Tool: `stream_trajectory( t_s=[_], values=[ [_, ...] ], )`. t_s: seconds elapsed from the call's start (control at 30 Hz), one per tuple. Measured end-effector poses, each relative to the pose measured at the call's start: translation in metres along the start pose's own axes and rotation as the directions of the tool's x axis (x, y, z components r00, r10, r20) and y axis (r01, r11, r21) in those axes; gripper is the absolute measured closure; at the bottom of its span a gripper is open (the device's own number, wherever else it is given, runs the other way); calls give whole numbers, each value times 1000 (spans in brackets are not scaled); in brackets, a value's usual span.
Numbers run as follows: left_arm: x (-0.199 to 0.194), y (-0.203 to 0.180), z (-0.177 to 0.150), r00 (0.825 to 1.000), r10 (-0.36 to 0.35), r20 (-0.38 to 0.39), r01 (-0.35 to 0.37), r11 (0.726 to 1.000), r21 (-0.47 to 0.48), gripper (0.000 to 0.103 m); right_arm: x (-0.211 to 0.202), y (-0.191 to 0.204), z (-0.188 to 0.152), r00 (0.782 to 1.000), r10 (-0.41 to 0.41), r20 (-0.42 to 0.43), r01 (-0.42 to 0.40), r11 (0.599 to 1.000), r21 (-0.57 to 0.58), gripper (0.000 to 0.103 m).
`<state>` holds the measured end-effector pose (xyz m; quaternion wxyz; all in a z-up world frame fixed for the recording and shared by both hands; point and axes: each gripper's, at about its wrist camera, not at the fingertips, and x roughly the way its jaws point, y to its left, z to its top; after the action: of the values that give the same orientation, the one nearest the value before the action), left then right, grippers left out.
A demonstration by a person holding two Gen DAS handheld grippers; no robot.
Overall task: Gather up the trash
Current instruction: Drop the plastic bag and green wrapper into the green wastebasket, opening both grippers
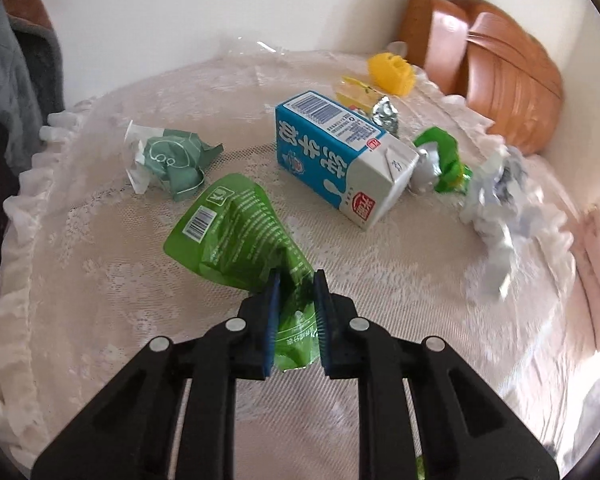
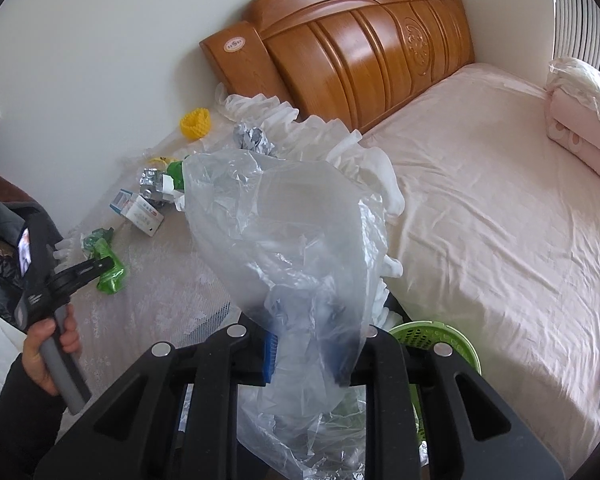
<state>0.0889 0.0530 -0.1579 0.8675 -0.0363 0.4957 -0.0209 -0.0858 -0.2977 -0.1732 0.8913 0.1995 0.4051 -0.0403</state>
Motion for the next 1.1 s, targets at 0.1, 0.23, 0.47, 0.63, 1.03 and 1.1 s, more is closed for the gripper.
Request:
stream_trajectory(
  t_s=[0.1, 0.23, 0.47, 0.63, 1.03, 1.1],
  values=[
    [-10, 8, -5, 999, -43, 1, 43, 998, 51, 86, 1, 4, -3, 1000, -11, 3, 11, 1000, 10, 82],
    [-26, 15, -10, 997, -76, 18, 73, 990, 123, 86, 4, 8, -7, 1000, -28, 3, 28, 999, 16, 82],
    [-72, -26, -22, 982, -179, 60, 146, 922, 358, 86, -12, -6, -24, 998, -62, 28, 60, 995, 74, 82],
    [-96, -94, -49, 941, -337, 0, 286, 797, 532, 86, -8, -56, -63, 988, -145, -50, 151, 976, 157, 82],
    [-84, -236, -149, 882, -394, -258, 455, 571, 683, 86, 159, -184, -158, 904, -160, -396, 305, 891, 336, 24],
    [-78, -252, -165, 886, -370, -280, 452, 546, 705, 86, 151, -190, -160, 902, -173, -395, 321, 880, 349, 16]
  ],
)
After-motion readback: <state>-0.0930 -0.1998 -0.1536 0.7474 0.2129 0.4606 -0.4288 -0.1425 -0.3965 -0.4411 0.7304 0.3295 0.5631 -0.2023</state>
